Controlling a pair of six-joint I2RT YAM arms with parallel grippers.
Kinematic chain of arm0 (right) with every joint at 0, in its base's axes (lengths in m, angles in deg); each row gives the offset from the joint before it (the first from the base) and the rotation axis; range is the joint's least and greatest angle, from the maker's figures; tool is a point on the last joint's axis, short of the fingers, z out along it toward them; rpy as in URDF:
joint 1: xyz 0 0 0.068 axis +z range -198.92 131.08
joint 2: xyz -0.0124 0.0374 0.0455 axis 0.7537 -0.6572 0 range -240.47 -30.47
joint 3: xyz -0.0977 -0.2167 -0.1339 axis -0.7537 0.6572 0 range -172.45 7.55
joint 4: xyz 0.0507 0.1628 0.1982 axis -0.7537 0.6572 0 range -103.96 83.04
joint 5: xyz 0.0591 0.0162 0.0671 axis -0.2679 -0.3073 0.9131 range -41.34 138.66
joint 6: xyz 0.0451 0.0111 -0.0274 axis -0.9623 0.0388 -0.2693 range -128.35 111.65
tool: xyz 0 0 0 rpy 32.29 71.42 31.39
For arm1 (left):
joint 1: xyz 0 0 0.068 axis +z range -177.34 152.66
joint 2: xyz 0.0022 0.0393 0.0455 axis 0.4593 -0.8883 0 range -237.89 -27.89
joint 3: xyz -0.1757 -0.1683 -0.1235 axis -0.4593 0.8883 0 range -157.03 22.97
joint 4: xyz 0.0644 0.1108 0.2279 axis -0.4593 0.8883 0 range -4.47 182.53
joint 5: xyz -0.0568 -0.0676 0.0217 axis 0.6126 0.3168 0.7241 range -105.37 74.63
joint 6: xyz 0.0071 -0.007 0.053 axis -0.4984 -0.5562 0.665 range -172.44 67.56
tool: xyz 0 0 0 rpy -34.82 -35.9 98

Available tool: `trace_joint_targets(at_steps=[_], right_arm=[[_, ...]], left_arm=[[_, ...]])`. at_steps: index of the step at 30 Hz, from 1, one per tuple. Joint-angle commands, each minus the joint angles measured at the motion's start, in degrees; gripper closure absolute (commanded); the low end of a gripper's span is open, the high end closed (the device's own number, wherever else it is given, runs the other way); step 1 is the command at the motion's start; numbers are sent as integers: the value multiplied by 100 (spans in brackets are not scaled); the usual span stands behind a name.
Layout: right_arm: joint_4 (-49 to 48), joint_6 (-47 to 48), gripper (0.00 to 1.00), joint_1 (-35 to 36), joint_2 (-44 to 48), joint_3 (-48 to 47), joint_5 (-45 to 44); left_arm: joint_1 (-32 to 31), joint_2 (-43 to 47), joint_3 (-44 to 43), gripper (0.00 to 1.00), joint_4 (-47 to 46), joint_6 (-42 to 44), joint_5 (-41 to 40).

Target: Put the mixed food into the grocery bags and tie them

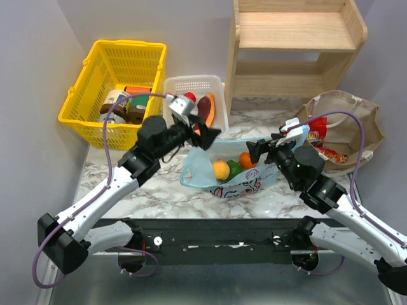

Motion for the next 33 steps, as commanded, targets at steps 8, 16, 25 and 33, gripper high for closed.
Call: trace_joint_targets(at_steps=[8,16,25,33], right_arm=[[-139,-213,0,3,-89,55,86],[168,-511,0,3,-371,-147,376],[370,-634,0,12,-485,-331,376],[476,-837,0,3,-503,-288,455]], left_arm=[[1614,-3028,-2673,1,1215,-178,-2321],[1772,-5637,-5001,1,1576,737,-2648],[1991,-7362,-6462,3,1893,878,-2595],[2194,-8181,-7210,7,2077,799,-2288]])
